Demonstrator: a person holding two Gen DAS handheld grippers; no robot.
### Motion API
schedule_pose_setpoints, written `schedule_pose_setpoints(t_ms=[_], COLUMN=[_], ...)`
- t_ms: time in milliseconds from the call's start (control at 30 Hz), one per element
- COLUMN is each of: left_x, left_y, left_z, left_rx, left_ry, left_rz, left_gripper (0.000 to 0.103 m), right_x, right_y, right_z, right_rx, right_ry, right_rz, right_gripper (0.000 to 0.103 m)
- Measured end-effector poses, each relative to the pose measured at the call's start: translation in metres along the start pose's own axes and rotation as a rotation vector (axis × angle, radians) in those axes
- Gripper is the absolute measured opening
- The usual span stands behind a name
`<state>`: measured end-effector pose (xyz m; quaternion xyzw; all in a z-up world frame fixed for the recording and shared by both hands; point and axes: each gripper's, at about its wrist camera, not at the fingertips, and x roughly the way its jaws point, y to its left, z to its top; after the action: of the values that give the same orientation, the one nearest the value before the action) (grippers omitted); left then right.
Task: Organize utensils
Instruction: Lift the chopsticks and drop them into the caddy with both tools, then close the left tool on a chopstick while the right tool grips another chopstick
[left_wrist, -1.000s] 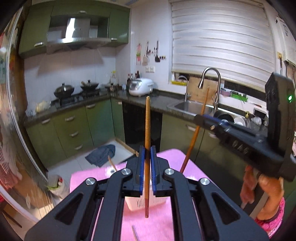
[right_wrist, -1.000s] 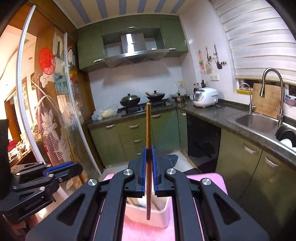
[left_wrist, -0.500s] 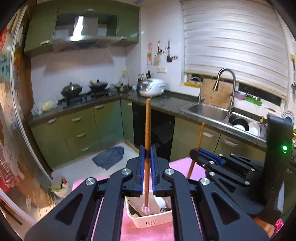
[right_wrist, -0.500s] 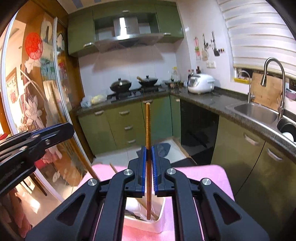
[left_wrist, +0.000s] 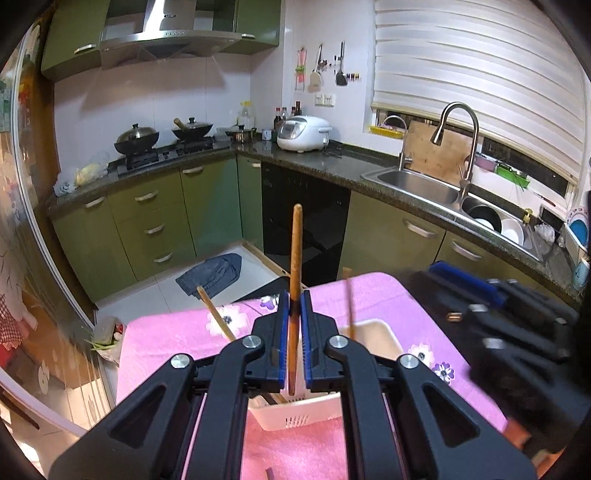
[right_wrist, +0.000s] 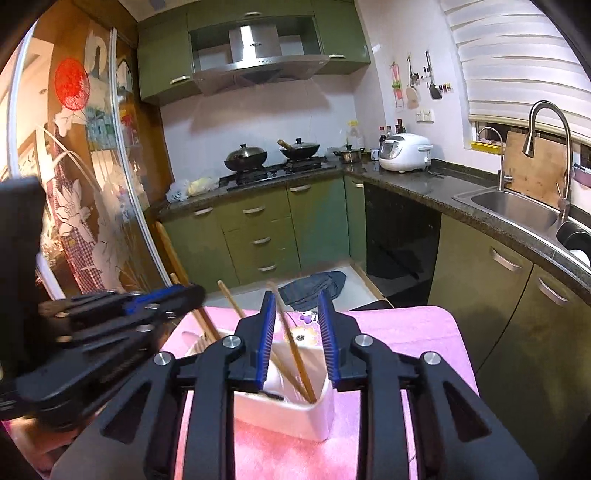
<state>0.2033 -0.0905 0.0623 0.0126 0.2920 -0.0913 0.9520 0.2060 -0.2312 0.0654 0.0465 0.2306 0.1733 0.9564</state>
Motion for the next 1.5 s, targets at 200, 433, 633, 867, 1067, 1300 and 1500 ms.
schedule_pose_setpoints(t_ms=[200,433,633,867,1067,1300,1500], left_x=[0.008,0.006,-0.022,-0.019,-0.004,0.004,0.008], left_y=[-0.004,-0.004,-0.002,0.01,0.024,0.019,0.021], left_z=[-0.023,-0.045,-0.082,-0.168,-0.215,-0.224,-0.225], left_rx=[0.01,-0.005,0.008,-0.03,-0.096,-0.075,-0.075], left_ry=[0.036,0.063,0.126,0.32,0.457,0.473,0.46], left_rz=[0.016,0.028,0.053,0.063,0.037,0.018,0.085], left_gripper=[0.016,0.065,0.083,0.083,0.083,0.071,0.034], right_x=[-0.051,-0.071,-0.044,-0.018,0.0,0.004,0.01], right_y=[-0.013,-0.039,-0.047,-0.039,-0.031,-0.031,-0.027], right_z=[-0.038,-0.115,-0.19,-0.222,-0.217,-0.215,-0.219], right_rx=[0.034,0.06,0.014,-0.04,-0.069,-0.055,-0.06], right_ry=[-0.004,0.173,0.438,0.543,0.584,0.577,0.586], right_rz=[0.024,-0.032,-0.084,-0.118,-0.145,-0.162,-0.163], right_gripper=[0.032,0.052,0.05,0.047,0.047,0.047,0.056])
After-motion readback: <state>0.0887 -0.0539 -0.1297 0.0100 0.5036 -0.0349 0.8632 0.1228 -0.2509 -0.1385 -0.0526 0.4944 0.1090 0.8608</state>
